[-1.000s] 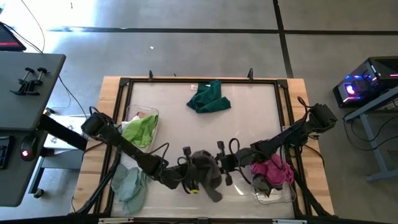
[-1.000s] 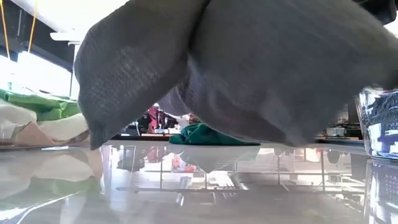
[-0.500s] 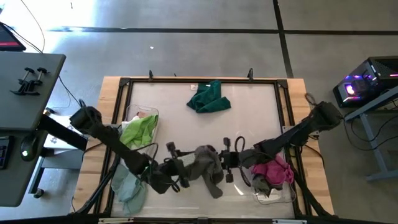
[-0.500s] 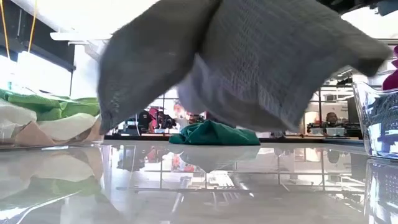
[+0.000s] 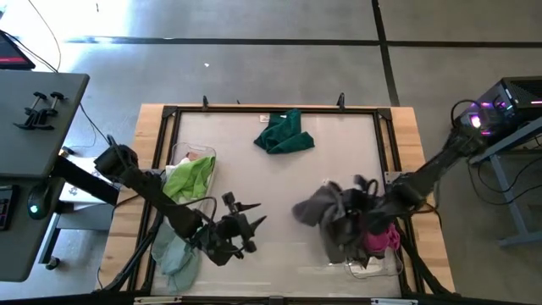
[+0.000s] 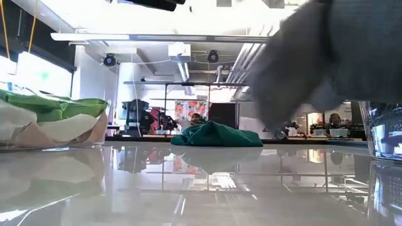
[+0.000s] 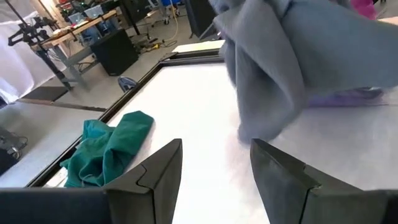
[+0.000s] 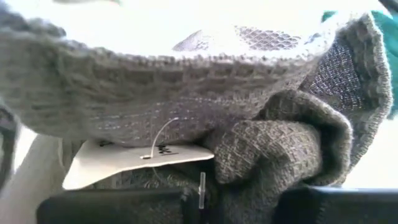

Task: Sort towels by color in basket
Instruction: Put the gray towel into the right transparent bin

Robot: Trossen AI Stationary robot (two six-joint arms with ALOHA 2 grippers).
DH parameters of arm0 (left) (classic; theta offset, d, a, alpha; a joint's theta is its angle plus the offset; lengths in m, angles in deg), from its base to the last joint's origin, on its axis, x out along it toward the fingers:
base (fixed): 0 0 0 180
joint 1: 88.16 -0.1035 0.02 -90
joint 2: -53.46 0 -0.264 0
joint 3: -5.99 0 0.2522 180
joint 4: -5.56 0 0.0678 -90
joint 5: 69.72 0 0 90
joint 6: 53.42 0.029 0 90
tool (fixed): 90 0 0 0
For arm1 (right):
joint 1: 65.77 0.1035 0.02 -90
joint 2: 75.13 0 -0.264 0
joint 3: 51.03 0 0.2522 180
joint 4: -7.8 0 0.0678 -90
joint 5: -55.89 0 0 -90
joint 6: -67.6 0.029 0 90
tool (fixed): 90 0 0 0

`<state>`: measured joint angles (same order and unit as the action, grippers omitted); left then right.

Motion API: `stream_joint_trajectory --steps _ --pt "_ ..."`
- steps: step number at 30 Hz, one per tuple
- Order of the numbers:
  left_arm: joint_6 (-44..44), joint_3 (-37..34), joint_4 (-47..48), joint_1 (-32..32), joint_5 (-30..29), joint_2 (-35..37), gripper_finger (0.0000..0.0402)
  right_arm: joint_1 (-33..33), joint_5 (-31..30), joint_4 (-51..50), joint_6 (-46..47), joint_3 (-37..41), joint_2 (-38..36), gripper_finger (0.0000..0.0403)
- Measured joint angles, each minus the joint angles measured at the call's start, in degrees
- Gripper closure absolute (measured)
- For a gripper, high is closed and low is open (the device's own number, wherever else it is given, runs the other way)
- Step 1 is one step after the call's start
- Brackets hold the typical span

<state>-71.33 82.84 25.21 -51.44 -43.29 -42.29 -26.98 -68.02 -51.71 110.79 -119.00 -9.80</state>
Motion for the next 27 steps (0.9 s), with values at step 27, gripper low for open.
stream_joint_trajectory --steps 27 --pt "-0.37 0.00 -0.13 -2.28 4.91 -0.04 0.0225 14.20 33.91 -41.93 32.46 -15.99 7.28 0.0370"
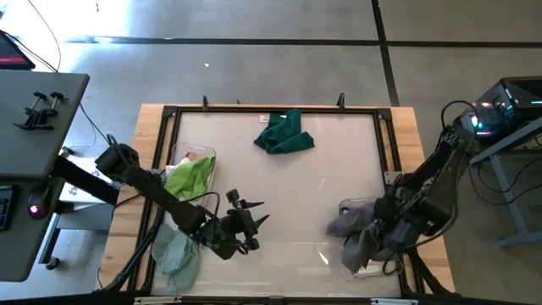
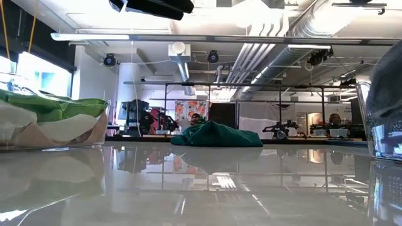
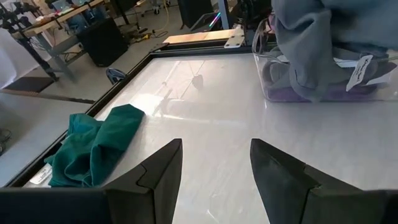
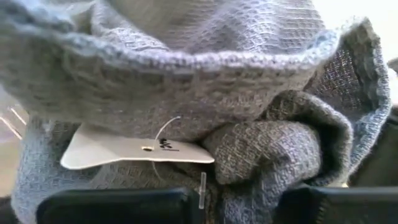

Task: Sort towels by color in basket
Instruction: Put the gray towel into the right transparent bin

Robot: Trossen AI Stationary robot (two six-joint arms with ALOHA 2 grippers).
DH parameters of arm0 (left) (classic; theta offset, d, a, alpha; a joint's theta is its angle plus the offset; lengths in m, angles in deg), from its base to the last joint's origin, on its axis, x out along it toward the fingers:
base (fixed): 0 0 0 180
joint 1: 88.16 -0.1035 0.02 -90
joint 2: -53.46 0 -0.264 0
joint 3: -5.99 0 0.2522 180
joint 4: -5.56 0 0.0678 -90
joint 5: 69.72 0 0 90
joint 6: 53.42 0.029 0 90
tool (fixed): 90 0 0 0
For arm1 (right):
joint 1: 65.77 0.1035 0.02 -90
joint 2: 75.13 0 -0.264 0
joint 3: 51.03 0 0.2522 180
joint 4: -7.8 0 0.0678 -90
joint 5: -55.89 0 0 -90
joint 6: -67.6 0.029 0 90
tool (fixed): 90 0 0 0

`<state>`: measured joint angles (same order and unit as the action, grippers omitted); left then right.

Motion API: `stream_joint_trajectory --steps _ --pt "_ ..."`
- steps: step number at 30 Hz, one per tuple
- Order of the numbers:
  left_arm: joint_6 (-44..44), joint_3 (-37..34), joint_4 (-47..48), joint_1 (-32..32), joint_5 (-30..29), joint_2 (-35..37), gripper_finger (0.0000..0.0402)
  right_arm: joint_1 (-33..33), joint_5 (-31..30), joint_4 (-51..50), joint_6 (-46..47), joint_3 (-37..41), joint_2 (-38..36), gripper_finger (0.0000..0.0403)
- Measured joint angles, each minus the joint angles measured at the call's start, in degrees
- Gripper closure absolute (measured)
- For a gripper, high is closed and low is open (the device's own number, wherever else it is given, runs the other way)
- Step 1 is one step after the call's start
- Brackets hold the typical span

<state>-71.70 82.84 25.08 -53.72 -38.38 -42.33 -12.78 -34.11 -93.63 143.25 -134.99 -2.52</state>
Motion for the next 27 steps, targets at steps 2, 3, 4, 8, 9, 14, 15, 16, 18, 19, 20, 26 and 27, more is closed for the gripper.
stream_joint_trajectory --steps 2,3,4,8,9,14,15,16,18,19,20,26,27 --pt "0.42 0.00 0.02 0.00 0.01 0.00 0.0225 -0.37 0.05 4.13 -3.33 2.22 1.04 0.0368" --pt "0.40 0.00 0.01 0.00 0.01 0.00 0.0225 -0.55 0.10 6.70 -5.10 3.42 1.57 0.0366" --pt "0.40 0.00 0.02 0.00 0.01 0.00 0.0225 -0.79 0.35 9.56 -6.60 4.62 2.12 0.0365" --pt "0.41 0.00 0.02 0.00 0.01 0.00 0.0225 -1.44 2.04 16.56 -10.17 9.15 4.37 0.0366" --pt "0.42 0.00 0.01 0.00 0.01 0.00 0.0225 -1.61 2.08 17.29 -10.18 10.31 4.87 0.0366" --pt "0.44 -0.07 0.39 -0.35 0.01 0.00 0.0225 -1.90 3.38 19.99 -9.70 15.69 6.42 0.0355" --pt "0.44 -0.29 0.17 -0.46 0.00 0.00 0.0225 -1.90 3.48 20.88 -9.68 16.65 6.48 0.0351" --pt "0.42 -0.59 0.09 -0.61 -0.02 0.00 0.0225 -1.90 3.31 21.93 -9.59 17.70 6.46 0.0347" --pt "-0.06 -1.22 0.00 -0.73 0.03 -0.04 0.0225 -1.86 2.59 23.96 -9.06 19.28 6.41 0.0340" --pt "-0.60 -1.59 0.05 -0.74 0.03 -0.04 0.0225 -1.84 2.33 24.89 -8.80 19.84 6.39 0.0336" --pt "-1.02 -1.86 0.03 -0.81 0.02 -0.04 0.0225 -1.84 2.18 25.60 -8.64 20.34 6.39 0.0332" --pt "-2.51 -2.47 -0.06 -0.79 0.09 -0.04 0.0225 -1.84 1.71 26.71 -7.62 21.05 6.43 0.0278" --pt "-2.51 -2.47 -0.07 -0.79 0.09 -0.04 0.0225 -1.86 1.52 26.75 -7.58 21.08 6.30 0.0265"
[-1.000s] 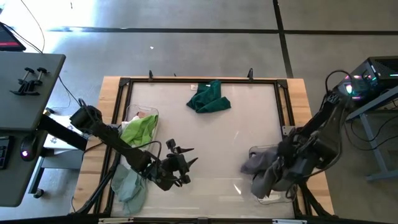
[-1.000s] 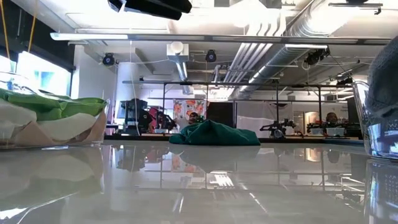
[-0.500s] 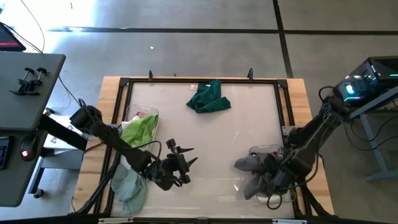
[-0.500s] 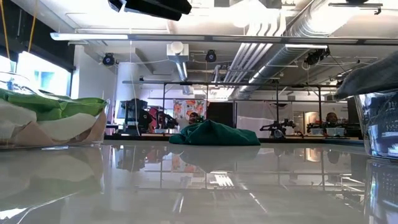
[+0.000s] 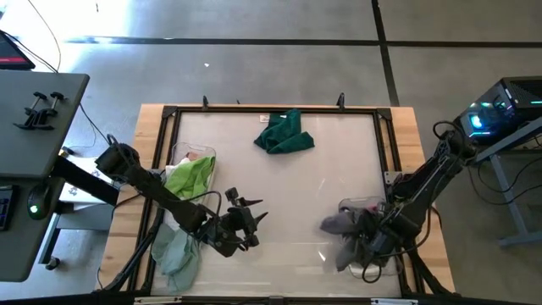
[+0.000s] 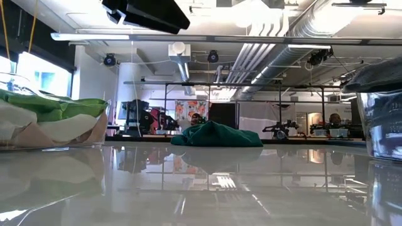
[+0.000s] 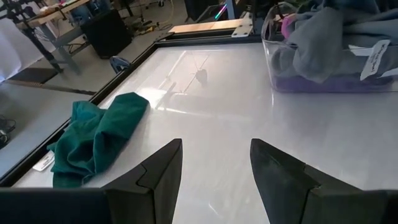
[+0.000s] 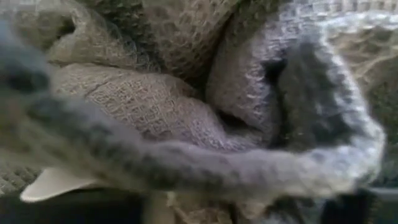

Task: Sort towels by color in basket
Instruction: Put the gray towel into the right transparent bin

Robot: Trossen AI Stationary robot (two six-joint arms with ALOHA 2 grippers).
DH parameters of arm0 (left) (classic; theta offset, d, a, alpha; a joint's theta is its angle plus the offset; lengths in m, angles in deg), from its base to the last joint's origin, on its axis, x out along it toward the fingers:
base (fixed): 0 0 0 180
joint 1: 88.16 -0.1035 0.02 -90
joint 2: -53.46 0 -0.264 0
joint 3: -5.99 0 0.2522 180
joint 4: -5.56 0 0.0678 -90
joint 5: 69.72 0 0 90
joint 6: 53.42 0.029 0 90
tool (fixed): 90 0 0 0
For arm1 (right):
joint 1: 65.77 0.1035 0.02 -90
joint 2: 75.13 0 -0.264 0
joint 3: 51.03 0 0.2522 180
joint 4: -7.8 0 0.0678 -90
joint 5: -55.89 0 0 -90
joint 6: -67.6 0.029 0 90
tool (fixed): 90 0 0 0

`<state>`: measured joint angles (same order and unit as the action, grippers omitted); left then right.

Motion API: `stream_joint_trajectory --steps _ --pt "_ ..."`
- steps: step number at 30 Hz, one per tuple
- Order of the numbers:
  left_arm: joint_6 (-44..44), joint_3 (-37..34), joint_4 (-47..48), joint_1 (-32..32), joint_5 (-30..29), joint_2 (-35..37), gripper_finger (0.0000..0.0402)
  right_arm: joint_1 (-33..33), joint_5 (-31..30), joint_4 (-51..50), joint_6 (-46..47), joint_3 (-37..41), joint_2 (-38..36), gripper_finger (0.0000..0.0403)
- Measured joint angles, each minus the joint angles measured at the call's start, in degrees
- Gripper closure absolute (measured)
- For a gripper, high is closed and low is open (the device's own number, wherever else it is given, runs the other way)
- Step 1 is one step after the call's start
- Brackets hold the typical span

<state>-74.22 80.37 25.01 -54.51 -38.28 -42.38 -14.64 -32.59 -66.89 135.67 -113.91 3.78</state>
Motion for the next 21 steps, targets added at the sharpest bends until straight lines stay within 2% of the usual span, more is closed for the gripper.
stream_joint_trajectory --steps 6,15,21 --pt "-0.01 0.00 0.03 0.00 0.01 0.00 0.0225 -0.44 -0.06 -3.49 0.62 -3.62 -0.59 0.0208" --pt "-0.09 0.00 0.01 0.00 0.04 0.00 0.0225 -0.42 -0.22 -17.17 1.46 -15.24 -0.65 0.0208" --pt "-0.09 0.00 0.02 0.00 0.09 0.00 0.0225 -0.41 0.04 -24.50 3.04 -20.28 -0.69 0.0208"
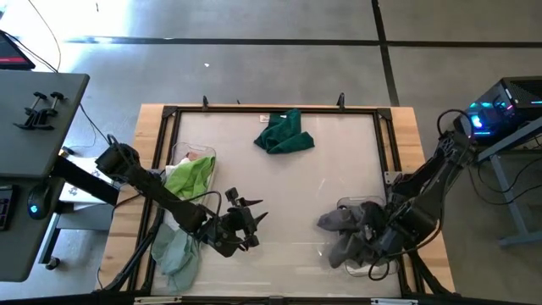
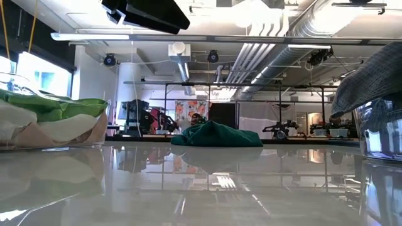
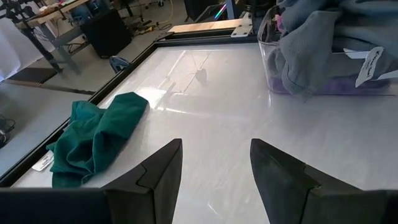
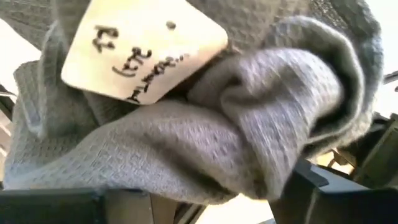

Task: Sort towels by color in basket
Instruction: Put the gray towel into the right transparent bin

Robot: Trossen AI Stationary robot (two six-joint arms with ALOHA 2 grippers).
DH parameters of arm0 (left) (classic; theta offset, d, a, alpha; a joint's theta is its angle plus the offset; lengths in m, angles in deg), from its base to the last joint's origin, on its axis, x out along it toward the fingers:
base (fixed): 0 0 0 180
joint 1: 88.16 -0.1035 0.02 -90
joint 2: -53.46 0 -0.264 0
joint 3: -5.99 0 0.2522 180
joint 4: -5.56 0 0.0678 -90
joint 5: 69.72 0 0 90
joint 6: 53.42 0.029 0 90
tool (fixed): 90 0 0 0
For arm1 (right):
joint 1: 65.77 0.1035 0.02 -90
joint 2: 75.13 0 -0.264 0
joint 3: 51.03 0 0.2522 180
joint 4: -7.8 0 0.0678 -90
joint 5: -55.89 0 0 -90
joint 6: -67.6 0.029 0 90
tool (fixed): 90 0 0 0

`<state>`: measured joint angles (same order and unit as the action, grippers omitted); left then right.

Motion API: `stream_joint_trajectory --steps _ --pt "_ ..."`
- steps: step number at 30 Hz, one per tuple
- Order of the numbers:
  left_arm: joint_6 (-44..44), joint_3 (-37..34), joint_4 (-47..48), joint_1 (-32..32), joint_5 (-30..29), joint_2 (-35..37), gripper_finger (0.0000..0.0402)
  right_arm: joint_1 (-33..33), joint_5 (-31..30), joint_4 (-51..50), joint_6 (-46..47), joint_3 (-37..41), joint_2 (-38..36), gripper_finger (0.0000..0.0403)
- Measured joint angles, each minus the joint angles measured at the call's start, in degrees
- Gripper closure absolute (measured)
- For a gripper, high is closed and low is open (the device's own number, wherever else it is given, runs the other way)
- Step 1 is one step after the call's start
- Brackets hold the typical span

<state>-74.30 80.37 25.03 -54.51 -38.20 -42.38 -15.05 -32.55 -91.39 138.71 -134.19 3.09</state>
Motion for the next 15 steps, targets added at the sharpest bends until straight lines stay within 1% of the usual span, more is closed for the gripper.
stream_joint_trajectory --steps 8,15 --pt "-0.04 0.02 0.00 0.00 0.04 0.00 0.0225 1.64 0.29 -1.63 -1.75 -3.58 -0.04 0.0208" --pt "-0.04 0.03 -0.01 0.00 0.07 0.00 0.0225 5.32 0.01 -2.37 0.67 -6.46 -0.11 0.0208"
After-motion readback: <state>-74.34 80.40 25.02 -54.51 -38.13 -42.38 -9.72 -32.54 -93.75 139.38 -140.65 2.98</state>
